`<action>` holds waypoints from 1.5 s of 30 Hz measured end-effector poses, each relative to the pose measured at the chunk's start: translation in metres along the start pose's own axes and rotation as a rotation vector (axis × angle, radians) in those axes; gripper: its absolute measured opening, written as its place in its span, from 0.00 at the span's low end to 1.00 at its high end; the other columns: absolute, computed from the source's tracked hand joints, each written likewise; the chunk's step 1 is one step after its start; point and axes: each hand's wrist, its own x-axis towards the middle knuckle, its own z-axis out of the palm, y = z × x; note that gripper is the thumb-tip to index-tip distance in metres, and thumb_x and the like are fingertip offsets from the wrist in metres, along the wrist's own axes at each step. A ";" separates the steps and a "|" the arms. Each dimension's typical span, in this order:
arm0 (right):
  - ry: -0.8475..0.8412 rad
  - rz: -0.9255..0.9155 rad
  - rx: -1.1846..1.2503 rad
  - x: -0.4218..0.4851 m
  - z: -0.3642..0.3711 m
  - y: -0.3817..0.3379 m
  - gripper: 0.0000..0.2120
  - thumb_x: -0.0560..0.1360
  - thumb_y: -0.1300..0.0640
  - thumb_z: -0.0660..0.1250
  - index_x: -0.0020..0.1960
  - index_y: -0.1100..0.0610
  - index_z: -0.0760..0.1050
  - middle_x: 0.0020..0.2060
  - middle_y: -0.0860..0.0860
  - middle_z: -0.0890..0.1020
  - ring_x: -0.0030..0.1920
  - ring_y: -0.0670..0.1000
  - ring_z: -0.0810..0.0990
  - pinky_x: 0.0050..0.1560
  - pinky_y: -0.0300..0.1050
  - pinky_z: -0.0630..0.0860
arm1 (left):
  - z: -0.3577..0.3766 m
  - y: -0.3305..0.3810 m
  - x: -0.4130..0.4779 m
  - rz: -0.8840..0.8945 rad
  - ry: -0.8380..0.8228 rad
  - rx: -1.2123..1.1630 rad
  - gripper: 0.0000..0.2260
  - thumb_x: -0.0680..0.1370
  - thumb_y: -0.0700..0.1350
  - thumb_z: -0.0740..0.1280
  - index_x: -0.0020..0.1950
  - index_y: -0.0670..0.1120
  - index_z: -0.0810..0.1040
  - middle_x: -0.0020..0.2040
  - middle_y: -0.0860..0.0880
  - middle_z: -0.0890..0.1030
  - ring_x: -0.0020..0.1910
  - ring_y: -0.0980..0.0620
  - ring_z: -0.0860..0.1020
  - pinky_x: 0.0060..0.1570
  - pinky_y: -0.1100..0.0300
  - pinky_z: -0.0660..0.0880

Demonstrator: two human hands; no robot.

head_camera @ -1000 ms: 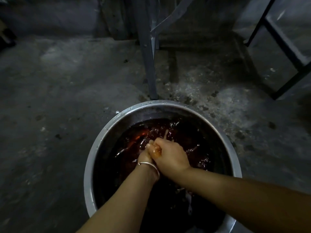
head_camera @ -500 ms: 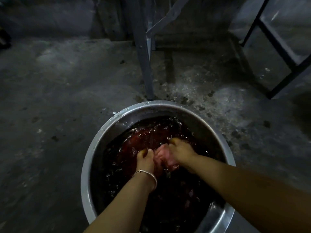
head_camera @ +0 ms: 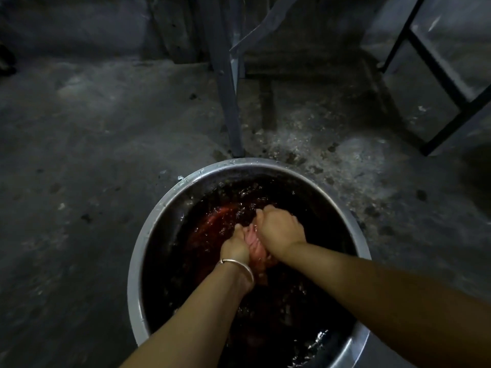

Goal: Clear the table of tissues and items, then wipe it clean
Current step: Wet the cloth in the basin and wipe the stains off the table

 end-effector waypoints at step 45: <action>-0.084 -0.127 0.154 -0.022 0.005 -0.015 0.15 0.81 0.47 0.51 0.53 0.57 0.70 0.52 0.58 0.79 0.53 0.60 0.78 0.53 0.51 0.74 | -0.014 0.009 0.008 0.011 -0.043 0.020 0.15 0.80 0.49 0.57 0.37 0.45 0.73 0.21 0.50 0.77 0.26 0.50 0.77 0.26 0.63 0.74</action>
